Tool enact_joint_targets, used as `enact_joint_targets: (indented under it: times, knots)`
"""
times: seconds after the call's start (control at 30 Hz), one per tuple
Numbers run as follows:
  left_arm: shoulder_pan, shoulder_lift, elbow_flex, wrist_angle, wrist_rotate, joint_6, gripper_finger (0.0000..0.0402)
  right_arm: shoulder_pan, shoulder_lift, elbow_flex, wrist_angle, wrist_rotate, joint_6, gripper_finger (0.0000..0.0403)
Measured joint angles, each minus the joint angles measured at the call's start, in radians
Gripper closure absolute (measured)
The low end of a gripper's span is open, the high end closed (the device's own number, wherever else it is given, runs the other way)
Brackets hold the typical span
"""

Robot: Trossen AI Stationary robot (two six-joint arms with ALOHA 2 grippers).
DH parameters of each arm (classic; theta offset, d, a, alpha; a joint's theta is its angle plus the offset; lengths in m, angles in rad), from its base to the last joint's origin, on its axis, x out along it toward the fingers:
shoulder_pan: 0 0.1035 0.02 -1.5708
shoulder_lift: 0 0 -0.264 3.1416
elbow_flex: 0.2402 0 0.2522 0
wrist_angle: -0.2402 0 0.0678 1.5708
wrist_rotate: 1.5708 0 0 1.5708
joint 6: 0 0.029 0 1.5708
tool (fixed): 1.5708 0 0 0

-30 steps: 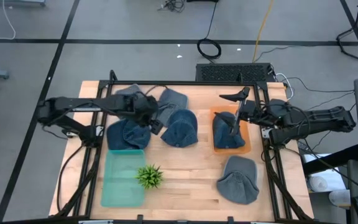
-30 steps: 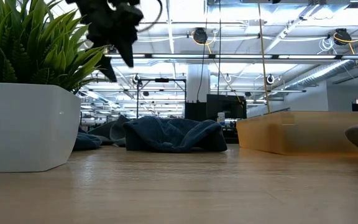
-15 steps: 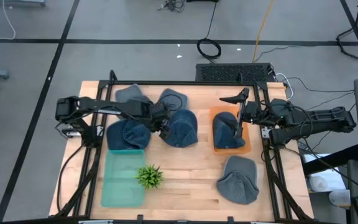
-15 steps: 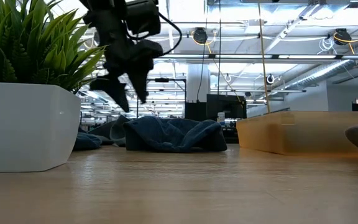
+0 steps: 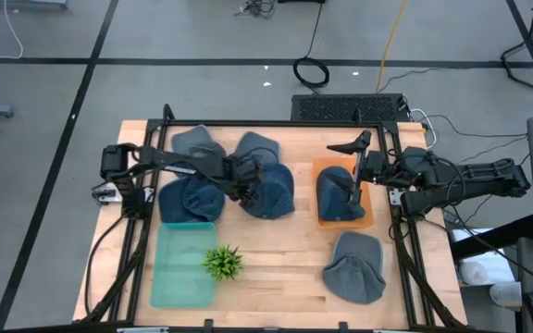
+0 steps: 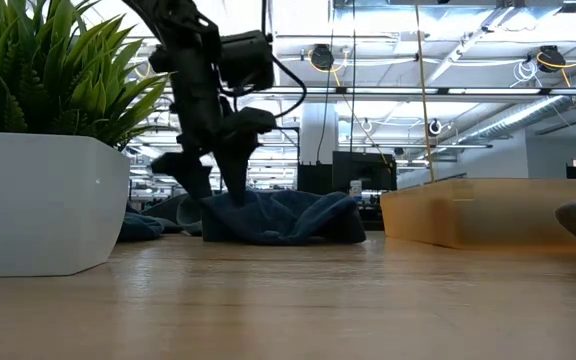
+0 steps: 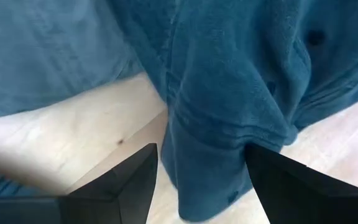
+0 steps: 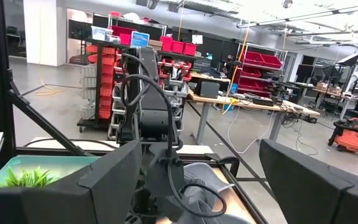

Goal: Pick & Place hat
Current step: Put the right blue cap into the orange bin

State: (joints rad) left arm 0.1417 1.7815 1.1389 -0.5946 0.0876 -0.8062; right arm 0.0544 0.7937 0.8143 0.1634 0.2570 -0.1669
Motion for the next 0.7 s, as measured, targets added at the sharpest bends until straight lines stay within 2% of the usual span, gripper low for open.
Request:
enact_joint_targets:
  times: [0.1, 0.2, 0.43, 0.57, 0.7]
  knots:
    - [0.000, 0.010, 0.000, 0.027, 0.033, 0.005, 0.0153, 0.000, 0.000, 0.000, -0.001, 0.001, -0.001, 0.0090]
    - [-0.001, 0.010, 0.000, 0.026, 0.043, 0.009, 0.0182, 0.000, 0.000, 0.000, 0.000, 0.001, -0.001, 0.0090]
    - [-0.009, 0.010, 0.000, 0.023, 0.046, 0.061, 0.0308, 0.000, 0.000, 0.000, -0.017, 0.001, 0.004, 0.0090]
    - [-0.013, 0.010, 0.000, 0.023, 0.095, 0.132, 0.0382, 0.000, 0.000, 0.000, -0.015, 0.002, 0.010, 0.0090]
    - [-0.013, 0.010, 0.000, 0.022, 0.127, 0.160, 0.0385, 0.000, -0.002, 0.000, -0.014, 0.002, -0.008, 0.0090]
